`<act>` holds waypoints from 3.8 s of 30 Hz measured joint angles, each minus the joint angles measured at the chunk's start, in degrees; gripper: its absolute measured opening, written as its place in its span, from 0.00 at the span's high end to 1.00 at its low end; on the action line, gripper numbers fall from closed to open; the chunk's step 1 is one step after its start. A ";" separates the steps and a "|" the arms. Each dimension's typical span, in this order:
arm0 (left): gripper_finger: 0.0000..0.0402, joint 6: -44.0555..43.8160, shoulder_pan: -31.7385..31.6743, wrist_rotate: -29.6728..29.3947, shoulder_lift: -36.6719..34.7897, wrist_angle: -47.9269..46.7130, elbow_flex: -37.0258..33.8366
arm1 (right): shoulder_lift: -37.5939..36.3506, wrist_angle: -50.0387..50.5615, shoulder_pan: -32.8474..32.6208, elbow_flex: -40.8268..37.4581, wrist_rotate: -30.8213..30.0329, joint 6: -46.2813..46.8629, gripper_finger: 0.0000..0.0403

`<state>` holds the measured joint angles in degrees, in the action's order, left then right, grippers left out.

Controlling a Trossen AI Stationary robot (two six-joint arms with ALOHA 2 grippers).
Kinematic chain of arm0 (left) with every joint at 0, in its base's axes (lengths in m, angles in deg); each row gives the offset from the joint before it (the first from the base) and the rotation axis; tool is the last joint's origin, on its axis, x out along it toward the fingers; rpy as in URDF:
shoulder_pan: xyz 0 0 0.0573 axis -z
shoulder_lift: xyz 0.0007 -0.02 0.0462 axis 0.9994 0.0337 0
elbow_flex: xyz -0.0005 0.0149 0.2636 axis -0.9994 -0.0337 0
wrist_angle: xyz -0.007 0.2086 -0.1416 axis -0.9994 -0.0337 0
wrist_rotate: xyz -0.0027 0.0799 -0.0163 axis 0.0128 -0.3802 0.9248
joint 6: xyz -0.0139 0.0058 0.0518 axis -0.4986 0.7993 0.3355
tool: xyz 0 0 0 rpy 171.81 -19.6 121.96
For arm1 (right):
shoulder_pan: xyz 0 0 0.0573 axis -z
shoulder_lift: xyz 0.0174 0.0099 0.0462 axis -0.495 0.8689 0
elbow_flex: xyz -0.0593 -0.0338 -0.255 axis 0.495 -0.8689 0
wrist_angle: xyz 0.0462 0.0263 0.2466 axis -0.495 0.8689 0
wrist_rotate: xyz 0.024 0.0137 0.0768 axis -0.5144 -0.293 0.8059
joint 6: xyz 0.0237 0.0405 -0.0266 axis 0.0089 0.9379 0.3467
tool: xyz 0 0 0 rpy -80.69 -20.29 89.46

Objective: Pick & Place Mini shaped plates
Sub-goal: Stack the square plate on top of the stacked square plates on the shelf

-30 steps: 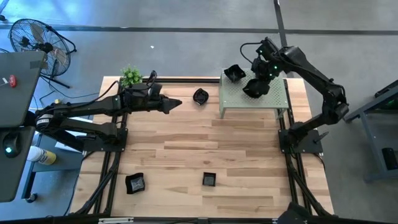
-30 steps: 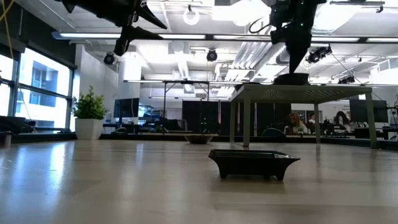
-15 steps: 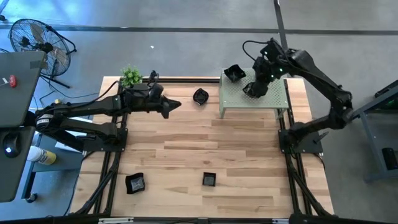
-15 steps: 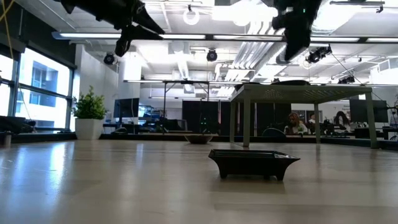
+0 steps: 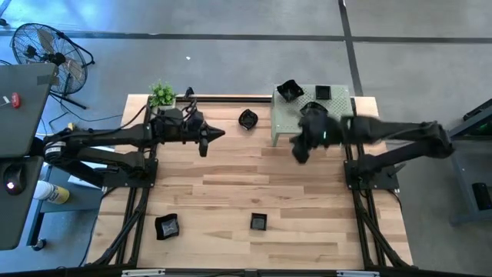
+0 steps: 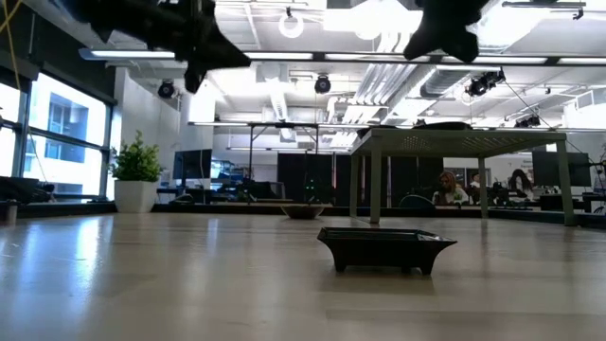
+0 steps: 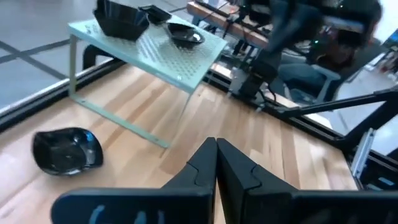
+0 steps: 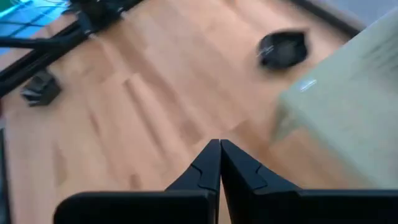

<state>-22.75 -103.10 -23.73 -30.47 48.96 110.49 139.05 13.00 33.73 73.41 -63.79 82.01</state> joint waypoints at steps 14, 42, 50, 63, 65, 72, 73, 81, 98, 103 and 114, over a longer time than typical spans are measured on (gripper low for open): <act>1.00 -1.16 0.00 -0.46 0.01 14.69 -13.29 | 22.57 -25.45 -27.00 -7.53 1.75 19.80 0.90; 1.00 2.16 0.02 2.70 0.01 9.85 -13.31 | 45.59 -31.58 -25.03 0.47 10.10 8.74 0.76; 1.00 2.16 0.02 2.71 0.01 9.86 -13.31 | 45.59 -30.56 -25.03 0.47 13.10 8.01 0.89; 1.00 1.72 0.02 2.69 0.01 9.92 -13.31 | 42.77 -29.02 -24.55 0.47 12.70 16.80 0.99; 1.00 1.71 0.02 2.67 0.01 9.95 -13.31 | 41.03 -27.64 -24.29 0.47 11.00 20.15 0.99; 1.00 1.70 0.02 2.48 0.01 10.30 -13.31 | 31.04 -13.48 -24.29 -0.23 -2.36 36.01 0.99; 1.00 1.70 0.02 2.21 0.01 10.29 -13.31 | 29.26 -12.31 -24.68 -1.93 -4.96 39.02 0.99; 1.00 1.52 0.02 1.91 0.01 10.33 -13.31 | 10.95 -12.44 -25.83 -26.63 -9.56 60.21 0.99; 1.00 -0.03 0.02 0.99 0.01 10.06 -13.31 | -11.97 -8.21 -23.93 -39.01 -8.57 54.35 0.80; 1.00 0.05 0.02 0.64 0.01 9.59 -13.31 | -10.80 -8.30 -23.96 -33.54 -4.84 27.07 0.74; 1.00 0.00 0.02 -2.49 0.01 9.03 -13.31 | 3.81 -6.54 -21.46 -28.80 1.04 -2.96 0.78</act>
<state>-22.75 -103.07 -26.21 -30.46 57.99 97.18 142.86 6.46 12.27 44.61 -62.74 79.06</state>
